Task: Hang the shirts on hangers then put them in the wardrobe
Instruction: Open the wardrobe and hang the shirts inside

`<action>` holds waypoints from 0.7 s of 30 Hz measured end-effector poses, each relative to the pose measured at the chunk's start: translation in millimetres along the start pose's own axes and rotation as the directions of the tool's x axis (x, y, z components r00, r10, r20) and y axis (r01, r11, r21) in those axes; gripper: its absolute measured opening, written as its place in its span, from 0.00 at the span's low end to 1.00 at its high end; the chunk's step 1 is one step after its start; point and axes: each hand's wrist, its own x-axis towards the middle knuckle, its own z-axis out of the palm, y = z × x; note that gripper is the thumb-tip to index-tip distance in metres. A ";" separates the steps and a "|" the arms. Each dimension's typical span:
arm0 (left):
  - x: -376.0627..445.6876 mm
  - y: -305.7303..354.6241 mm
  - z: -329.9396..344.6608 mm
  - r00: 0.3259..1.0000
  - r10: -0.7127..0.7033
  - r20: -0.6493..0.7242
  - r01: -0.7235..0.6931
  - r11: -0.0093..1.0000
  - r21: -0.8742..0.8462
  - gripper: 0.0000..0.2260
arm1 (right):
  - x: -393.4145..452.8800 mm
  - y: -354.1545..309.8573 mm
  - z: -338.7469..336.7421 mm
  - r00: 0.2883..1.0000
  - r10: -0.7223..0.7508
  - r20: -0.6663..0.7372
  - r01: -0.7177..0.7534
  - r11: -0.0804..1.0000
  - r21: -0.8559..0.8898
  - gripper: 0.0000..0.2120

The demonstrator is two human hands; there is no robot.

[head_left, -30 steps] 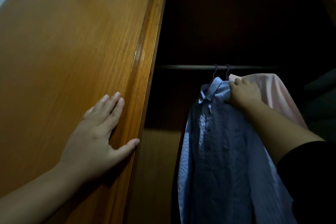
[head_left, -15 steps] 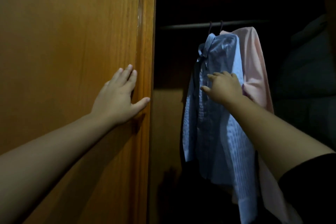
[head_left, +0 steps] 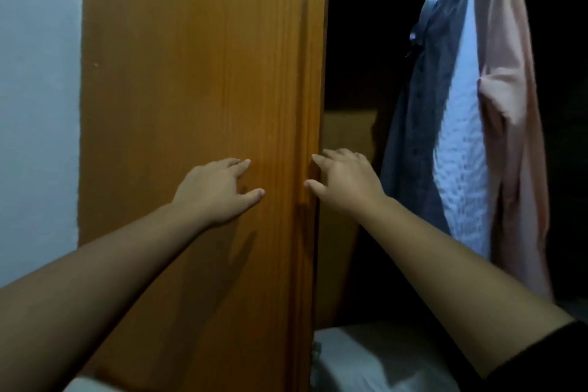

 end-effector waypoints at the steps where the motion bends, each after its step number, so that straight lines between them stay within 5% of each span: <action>1: -7.0 -4.9 1.0 0.999 -0.018 0.036 0.017 1.000 0.016 0.32 | -4.2 -9.2 4.4 1.000 -0.007 0.007 0.007 1.000 0.025 0.29; 6: -43.6 -41.7 2.8 0.985 -0.104 0.139 0.093 0.992 0.085 0.31 | -16.3 -55.8 15.5 0.995 -0.028 -0.093 0.032 0.999 0.043 0.28; 14: -122.0 -126.9 -11.2 0.925 -0.299 0.233 0.262 0.949 0.178 0.31 | -26.5 -168.4 38.8 0.980 -0.143 0.136 0.114 0.973 0.199 0.28; 21: -225.7 -222.2 -48.7 0.831 -0.472 0.294 0.388 0.871 0.301 0.30 | -53.6 -320.3 64.0 0.893 -0.387 0.230 0.287 0.884 0.370 0.27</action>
